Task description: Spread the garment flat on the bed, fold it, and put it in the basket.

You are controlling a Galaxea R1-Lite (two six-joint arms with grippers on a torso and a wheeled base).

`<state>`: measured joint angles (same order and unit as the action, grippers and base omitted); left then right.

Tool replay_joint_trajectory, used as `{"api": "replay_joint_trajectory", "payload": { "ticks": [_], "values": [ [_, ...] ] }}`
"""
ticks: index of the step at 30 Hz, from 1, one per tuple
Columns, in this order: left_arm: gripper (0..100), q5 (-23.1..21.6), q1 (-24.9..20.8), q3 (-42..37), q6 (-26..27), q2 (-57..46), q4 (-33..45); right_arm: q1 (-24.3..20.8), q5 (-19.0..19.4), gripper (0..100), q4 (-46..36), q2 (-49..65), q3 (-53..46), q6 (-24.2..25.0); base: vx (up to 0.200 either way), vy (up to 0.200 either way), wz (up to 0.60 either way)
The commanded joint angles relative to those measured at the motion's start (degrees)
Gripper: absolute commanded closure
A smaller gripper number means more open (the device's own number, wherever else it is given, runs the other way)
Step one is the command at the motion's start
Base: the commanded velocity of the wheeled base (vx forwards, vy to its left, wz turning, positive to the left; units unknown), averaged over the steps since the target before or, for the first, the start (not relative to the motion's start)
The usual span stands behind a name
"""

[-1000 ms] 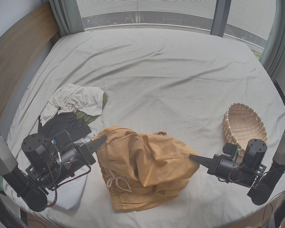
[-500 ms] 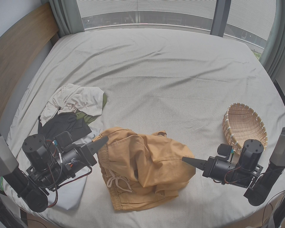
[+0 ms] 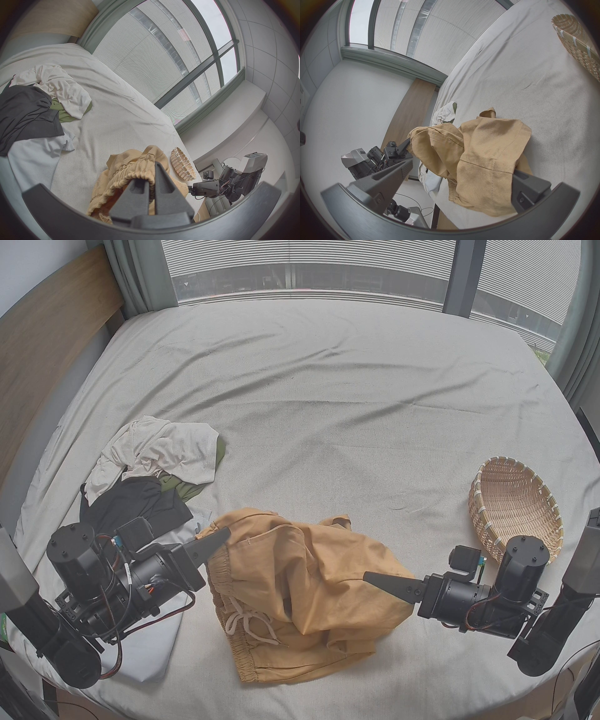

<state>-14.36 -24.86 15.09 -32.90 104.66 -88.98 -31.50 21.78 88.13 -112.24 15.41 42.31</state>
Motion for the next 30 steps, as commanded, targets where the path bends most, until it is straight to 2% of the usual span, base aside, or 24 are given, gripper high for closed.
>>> {"api": "replay_joint_trajectory", "payload": {
  "ticks": [1, 30],
  "values": [
    [100, 0.03, -0.19, -0.06, -0.06, 0.46, -0.05, -0.14, 0.01, 0, 0.03, -0.35, 0.76, 0.05, 0.0, 0.0, 0.0],
    [100, 0.12, -0.63, -0.06, 0.91, 0.55, -0.05, -1.19, 0.01, 0, 0.03, -1.05, 2.78, 0.05, 0.0, 0.0, 0.0]
  ]
}}
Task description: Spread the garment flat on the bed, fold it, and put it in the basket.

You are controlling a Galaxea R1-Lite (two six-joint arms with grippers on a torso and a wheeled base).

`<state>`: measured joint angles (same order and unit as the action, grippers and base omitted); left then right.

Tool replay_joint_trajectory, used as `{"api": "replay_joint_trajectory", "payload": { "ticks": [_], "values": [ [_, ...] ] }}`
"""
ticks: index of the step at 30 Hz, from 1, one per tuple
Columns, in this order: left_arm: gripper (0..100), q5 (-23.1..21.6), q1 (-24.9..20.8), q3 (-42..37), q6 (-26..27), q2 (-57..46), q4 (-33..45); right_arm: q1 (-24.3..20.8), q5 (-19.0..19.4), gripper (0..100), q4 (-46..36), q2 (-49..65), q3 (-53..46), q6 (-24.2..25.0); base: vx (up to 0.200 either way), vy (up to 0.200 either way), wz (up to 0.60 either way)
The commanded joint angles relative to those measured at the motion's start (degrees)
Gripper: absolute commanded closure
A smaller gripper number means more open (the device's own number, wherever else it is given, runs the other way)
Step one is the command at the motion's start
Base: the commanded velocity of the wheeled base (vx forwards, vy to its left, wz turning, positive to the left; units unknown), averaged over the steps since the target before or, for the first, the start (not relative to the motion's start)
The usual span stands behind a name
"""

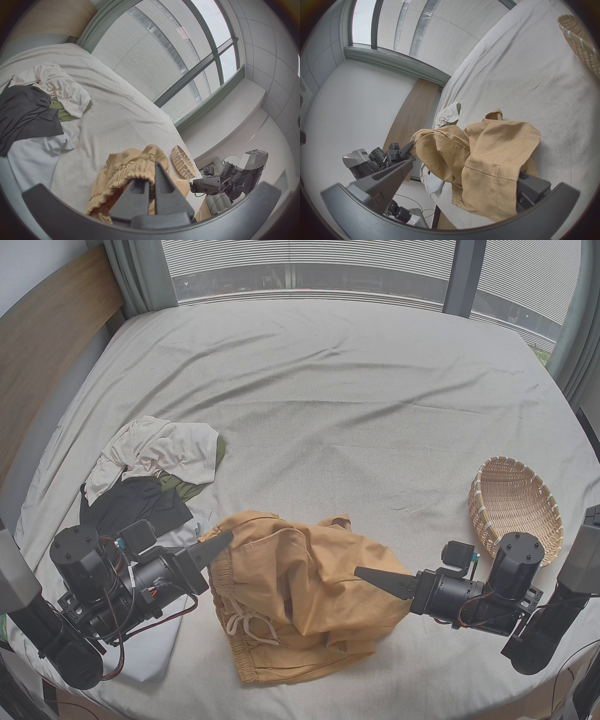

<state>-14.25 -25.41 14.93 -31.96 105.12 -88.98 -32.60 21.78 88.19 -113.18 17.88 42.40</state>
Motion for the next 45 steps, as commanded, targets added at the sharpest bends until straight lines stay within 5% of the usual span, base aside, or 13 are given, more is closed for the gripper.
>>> {"api": "replay_joint_trajectory", "payload": {
  "ticks": [1, 16, 17, 45],
  "values": [
    [100, 0.01, 0.0, 0.1, -0.03, 0.09, -0.05, -0.01, 0.1, 0, -0.03, -0.29, 0.49, -0.04, 0.0, 0.0, 0.0],
    [100, 0.01, 0.18, 0.36, -0.03, -0.18, -0.05, -0.63, 0.01, 0, 0.06, -3.98, 3.21, -0.21, 0.0, 0.0, 0.0],
    [100, 0.01, 0.18, 0.36, -0.03, -0.18, -0.05, -0.63, 0.01, 100, 0.06, -3.98, 3.21, -0.21, 0.0, 0.0, 0.0],
    [100, 0.01, 0.09, 1.59, -0.29, -0.88, -0.23, 3.33, 0.19, 100, 0.06, 7.18, 2.95, -3.46, 0.0, 0.0, 0.0]
  ]
}}
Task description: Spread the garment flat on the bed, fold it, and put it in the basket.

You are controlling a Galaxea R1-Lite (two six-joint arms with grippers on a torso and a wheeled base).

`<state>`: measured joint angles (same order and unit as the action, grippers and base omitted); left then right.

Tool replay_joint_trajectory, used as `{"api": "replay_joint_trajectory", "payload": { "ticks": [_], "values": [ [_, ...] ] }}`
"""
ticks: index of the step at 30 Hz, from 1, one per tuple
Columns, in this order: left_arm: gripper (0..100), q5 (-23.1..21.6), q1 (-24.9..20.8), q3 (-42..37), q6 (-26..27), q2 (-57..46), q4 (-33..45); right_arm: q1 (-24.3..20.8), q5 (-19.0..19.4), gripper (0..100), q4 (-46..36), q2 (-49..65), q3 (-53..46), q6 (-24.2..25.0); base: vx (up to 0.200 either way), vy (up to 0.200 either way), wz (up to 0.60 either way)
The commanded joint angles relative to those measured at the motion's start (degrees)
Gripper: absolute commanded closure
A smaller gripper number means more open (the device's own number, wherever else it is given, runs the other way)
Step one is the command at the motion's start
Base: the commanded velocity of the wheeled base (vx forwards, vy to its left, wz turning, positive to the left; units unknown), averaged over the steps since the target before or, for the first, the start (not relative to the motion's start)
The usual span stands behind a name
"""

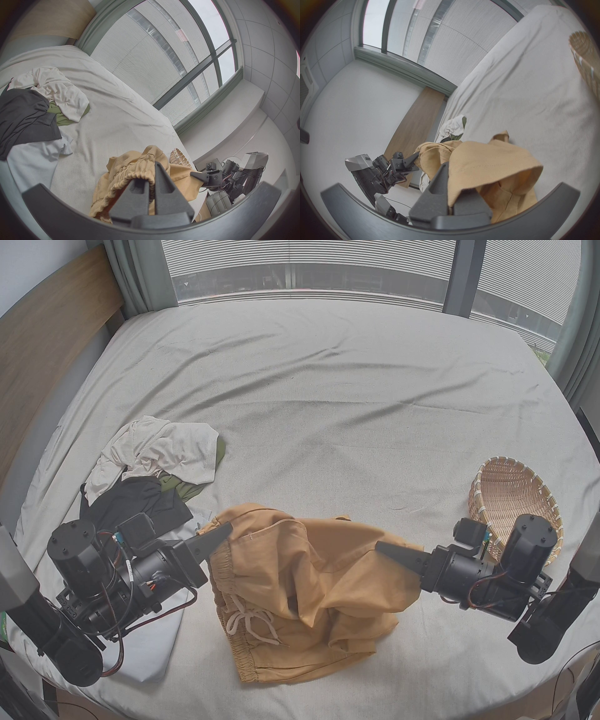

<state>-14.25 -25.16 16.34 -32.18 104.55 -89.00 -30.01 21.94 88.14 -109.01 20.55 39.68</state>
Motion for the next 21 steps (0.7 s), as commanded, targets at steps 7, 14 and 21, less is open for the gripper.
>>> {"api": "replay_joint_trajectory", "payload": {
  "ticks": [7, 14, 21],
  "values": [
    [100, -0.16, 0.02, 0.45, -1.13, -1.28, -0.12, 1.89, 0.12, 100, 0.1, 3.63, -1.74, -3.12, 0.0, 0.0, 0.0],
    [100, -0.16, 0.46, 1.95, -1.22, -0.92, -0.12, 3.56, 0.21, 100, 0.02, 5.47, -1.74, -3.21, 0.0, 0.0, 0.0],
    [100, -0.08, 3.1, 4.14, -1.3, -0.66, -0.12, 5.93, 0.29, 100, 0.02, 5.47, -1.74, -3.21, 0.0, 0.0, 0.0]
  ]
}}
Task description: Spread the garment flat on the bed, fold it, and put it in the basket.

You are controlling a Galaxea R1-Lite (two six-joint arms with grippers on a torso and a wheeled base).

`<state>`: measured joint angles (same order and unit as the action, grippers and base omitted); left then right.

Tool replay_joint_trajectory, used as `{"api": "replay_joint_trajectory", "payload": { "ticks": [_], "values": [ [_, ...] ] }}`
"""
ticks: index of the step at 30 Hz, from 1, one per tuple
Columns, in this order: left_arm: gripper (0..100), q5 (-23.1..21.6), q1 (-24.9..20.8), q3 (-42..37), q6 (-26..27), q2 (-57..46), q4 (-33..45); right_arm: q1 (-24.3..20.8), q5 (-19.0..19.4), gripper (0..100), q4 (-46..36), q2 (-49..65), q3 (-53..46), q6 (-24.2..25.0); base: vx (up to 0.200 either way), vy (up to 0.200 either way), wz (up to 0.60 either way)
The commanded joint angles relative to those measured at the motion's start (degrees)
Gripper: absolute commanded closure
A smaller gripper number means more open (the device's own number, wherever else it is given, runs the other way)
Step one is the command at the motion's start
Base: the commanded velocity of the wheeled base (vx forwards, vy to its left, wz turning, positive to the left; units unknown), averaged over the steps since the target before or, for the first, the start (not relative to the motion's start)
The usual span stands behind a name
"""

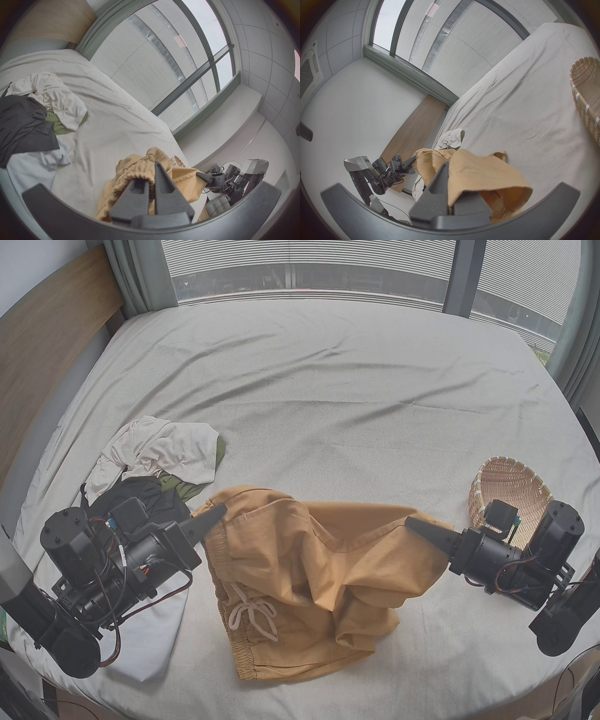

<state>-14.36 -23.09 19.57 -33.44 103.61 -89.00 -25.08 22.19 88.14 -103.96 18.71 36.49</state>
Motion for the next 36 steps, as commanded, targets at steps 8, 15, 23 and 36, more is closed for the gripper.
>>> {"api": "replay_joint_trajectory", "payload": {
  "ticks": [8, 15, 23, 36],
  "values": [
    [100, 0.03, 1.2, 1.18, 0.13, 0.89, -0.03, 2.4, 0.05, 100, 0.02, 0.43, 0.1, -0.01, 0.0, 0.0, 0.0],
    [100, -0.67, 2.35, 1.26, 0.13, 0.89, -0.03, 5.83, 1.9, 100, 0.02, 1.66, 0.1, -0.01, 0.0, 0.0, 0.0],
    [100, -3.31, 4.46, 1.0, 0.3, 0.72, -0.12, 10.66, 4.44, 100, 0.02, 4.47, 0.01, 0.08, 0.0, 0.0, 0.0],
    [100, -3.83, 6.74, 1.35, 0.48, 0.72, -0.12, 16.11, 7.61, 100, 0.02, 5.17, 0.1, 0.16, 0.0, 0.0, 0.0]
  ]
}}
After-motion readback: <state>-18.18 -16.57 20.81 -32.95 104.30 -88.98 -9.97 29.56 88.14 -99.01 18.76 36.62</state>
